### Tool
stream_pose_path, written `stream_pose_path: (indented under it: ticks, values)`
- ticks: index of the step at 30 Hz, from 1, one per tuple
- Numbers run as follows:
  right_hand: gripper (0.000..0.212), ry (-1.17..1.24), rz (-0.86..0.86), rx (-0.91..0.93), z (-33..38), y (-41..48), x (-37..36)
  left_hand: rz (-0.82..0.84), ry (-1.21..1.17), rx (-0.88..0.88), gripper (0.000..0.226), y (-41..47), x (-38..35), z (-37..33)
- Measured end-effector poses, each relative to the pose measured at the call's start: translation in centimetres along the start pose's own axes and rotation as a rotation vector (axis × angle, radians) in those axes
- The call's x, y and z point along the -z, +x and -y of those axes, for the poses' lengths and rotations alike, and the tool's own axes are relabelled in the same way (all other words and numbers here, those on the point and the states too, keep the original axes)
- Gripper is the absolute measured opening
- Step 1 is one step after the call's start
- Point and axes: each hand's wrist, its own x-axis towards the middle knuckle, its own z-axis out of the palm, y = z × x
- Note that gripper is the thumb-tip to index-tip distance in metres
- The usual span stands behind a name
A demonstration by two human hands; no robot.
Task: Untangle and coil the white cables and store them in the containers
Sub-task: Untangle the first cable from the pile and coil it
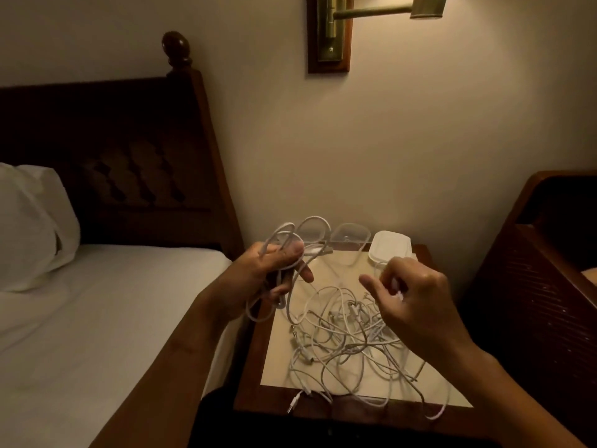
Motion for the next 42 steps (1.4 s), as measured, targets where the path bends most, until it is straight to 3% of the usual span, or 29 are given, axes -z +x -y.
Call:
stream_pose_path:
  ticks: [2,4,8,11,17,19,22,24,26,28,30,32,35,38,42]
  values:
    - [0.005,0.394,0.051,-0.076,1.5,0.3,0.3,0.069,0.018,0.029,0.057,-0.1,-0.8,-0.5]
    - [0.022,0.639,0.168,-0.121,2.8,0.2,0.7,0.141,-0.018,0.065,0.054,-0.1,-1.6,-0.7]
    - [0.025,0.775,0.162,-0.064,3.7,-0.3,0.1,0.26,-0.133,0.112,0.052,-0.1,-2.6,-0.5]
    - [0.021,0.931,0.099,-0.151,2.7,0.1,-0.5,0.311,-0.239,0.078,0.044,0.0,-2.9,-0.2]
    - [0.016,1.156,-0.007,-0.371,-0.4,2.0,0.5,-0.043,-0.315,-0.103,0.045,0.6,-2.6,1.5]
    - [0.017,1.18,0.023,-0.359,-1.4,2.8,1.3,-0.015,-0.304,-0.155,0.061,0.5,-1.9,2.3]
    - [0.027,1.175,0.143,-0.267,-2.1,3.8,2.6,0.043,-0.41,-0.174,0.108,0.4,-1.1,2.3]
    - [0.023,1.131,0.174,-0.224,-2.2,4.4,3.2,-0.09,-0.447,-0.125,0.129,0.6,-1.2,1.3]
    - [0.015,1.075,0.191,-0.184,-2.1,5.0,3.5,-0.256,-0.332,-0.083,0.136,1.1,-1.3,0.3]
    - [0.014,1.003,0.225,-0.132,-1.9,5.8,3.5,-0.325,-0.056,-0.098,0.115,1.6,-1.6,-0.7]
    - [0.015,0.92,0.28,-0.075,-1.9,6.5,3.2,-0.236,0.188,-0.121,0.077,2.0,-2.7,-1.9]
    - [0.014,0.873,0.339,-0.052,-1.8,7.2,2.8,-0.128,0.308,-0.107,0.059,2.3,-4.3,-2.8]
    - [0.015,0.85,0.328,-0.046,-1.4,7.7,2.3,-0.094,0.205,-0.11,0.025,2.9,-6.1,-2.9]
    - [0.037,0.829,0.237,-0.211,-0.5,6.7,1.9,-0.124,-0.093,0.001,0.016,3.3,-5.9,-3.4]
    - [0.06,0.798,0.544,-0.339,0.2,2.4,1.7,-0.251,-0.292,0.063,0.019,3.2,-5.9,-3.8]
